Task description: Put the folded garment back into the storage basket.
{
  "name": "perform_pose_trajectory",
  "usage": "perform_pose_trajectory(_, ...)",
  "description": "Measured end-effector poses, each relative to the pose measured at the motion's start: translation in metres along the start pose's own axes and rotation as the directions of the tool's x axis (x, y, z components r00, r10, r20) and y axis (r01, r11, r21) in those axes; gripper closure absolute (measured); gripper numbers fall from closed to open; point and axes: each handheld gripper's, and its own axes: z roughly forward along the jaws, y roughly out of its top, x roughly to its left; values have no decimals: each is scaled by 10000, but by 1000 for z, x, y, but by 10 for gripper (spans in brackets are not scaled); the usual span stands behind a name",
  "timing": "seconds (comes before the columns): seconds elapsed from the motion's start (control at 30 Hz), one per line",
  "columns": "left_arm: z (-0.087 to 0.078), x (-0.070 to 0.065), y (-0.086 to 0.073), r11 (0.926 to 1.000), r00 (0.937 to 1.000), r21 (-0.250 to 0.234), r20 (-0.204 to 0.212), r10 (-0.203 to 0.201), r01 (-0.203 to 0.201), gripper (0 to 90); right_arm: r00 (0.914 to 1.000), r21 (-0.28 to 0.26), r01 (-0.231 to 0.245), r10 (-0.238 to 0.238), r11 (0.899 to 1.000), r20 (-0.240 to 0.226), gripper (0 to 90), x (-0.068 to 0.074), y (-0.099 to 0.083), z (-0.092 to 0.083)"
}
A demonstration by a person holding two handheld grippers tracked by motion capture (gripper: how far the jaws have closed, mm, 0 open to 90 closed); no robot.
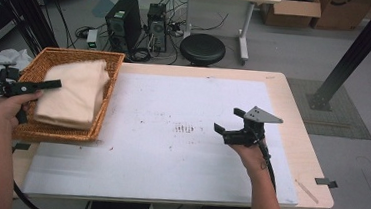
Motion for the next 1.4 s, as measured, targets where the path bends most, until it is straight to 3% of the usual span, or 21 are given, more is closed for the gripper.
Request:
perform_pose_trajectory(0.07, -6, 8, -3, 9990, 9997, -417, -167, -175, 168, 393, 9997, -15, 251, -251, 9997, -76, 13, 4, 7, -1)
perform_pose_trajectory(0.2, -11, 5, -3, 9975, 10000, -713, -17, -9, 8, 397, 9990, -261, 417, -421, 9988, -132, 13, 8, 17, -3)
perform_pose_trajectory(0.4, -13, -17, -3, 9930, 9951, -939, 605, 782, -723, 381, 9989, -316, 472, -474, 9984, -40, 14, 10, 18, -5)
perform_pose_trajectory(0.57, -15, -47, -3, 9794, 9805, -1490, 1214, 1546, -1360, 300, 9988, -315, 469, -466, 9984, 123, 14, 7, 19, -12)
perform_pose_trajectory(0.73, -15, -87, -4, 9517, 9494, -2145, 1777, 2591, -2196, 224, 9981, -257, 513, -503, 9984, 366, 14, 2, 24, -22)
perform_pose_trajectory(0.8, -10, -110, -6, 9294, 9283, -2720, 2060, 3094, -2494, 225, 9976, -275, 541, -529, 9982, 437, 13, 0, 28, -27)
perform_pose_trajectory(0.87, -3, -130, -10, 9135, 9131, -3012, 2172, 3450, -2735, 219, 9972, -370, 580, -562, 9976, 487, 14, -2, 31, -31)
perform_pose_trajectory(0.93, 3, -146, -12, 9030, 8967, -3180, 2407, 3715, -2888, 191, 9967, -426, 637, -615, 9971, 522, 14, -4, 36, -34)
perform_pose_trajectory(1.03, 11, -180, -15, 8759, 8569, -3438, 2722, 4378, -3384, 156, 9963, -513, 752, -728, 9958, 464, 13, -6, 44, -35)
perform_pose_trajectory(1.1, 15, -196, -18, 8625, 8418, -3578, 2762, 4637, -3577, 154, 9959, -593, 842, -820, 9947, 388, 14, -7, 49, -34)
perform_pose_trajectory(1.17, 23, -214, -25, 8581, 8227, -3695, 3110, 4759, -3567, 150, 9955, -623, 927, -912, 9937, 268, 14, -7, 52, -31)
perform_pose_trajectory(1.23, 34, -228, -36, 8494, 8046, -3496, 3141, 5039, -3954, 148, 9956, -662, 925, -914, 9935, 188, 14, -8, 52, -28)
perform_pose_trajectory(1.3, 47, -238, -50, 8450, 7943, -3185, 3118, 5214, -4296, 149, 9960, -692, 893, -889, 9936, 83, 14, -8, 49, -24)
perform_pose_trajectory(1.33, 55, -242, -58, 8445, 7932, -2949, 3058, 5267, -4470, 151, 9964, -659, 853, -853, 9942, 36, 13, -8, 48, -22)
perform_pose_trajectory(1.4, 66, -245, -67, 8458, 7971, -2638, 2926, 5283, -4637, 153, 9967, -563, 809, -812, 9951, -25, 13, -9, 44, -20)
